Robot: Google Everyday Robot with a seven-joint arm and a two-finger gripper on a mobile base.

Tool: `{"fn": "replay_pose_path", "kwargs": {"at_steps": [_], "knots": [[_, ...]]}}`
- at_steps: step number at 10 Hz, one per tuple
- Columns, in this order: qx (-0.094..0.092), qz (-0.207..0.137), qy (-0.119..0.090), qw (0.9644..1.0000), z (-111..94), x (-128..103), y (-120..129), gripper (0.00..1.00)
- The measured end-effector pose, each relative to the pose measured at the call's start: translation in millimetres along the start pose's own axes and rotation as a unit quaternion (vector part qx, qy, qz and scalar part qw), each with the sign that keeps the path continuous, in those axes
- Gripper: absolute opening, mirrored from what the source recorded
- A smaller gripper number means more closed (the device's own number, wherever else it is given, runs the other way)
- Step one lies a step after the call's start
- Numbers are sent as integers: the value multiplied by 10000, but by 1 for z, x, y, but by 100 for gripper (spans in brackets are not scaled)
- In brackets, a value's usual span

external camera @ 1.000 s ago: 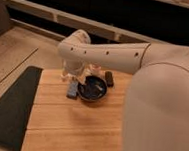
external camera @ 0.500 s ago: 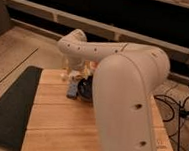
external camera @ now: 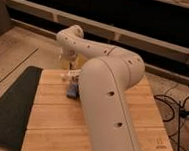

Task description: Place the bottle in the ceramic bowl

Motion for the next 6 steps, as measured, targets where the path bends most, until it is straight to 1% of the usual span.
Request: {"fn": "replay_pose_path", "kwargs": {"at_steps": [1,4,6], "knots": [[-56,7,-5,10000,0,-2,3,65],[-42,23,-15,10000,0,-3,1,65],[30,243,-183,9995,3,-21,-10,65]]}}
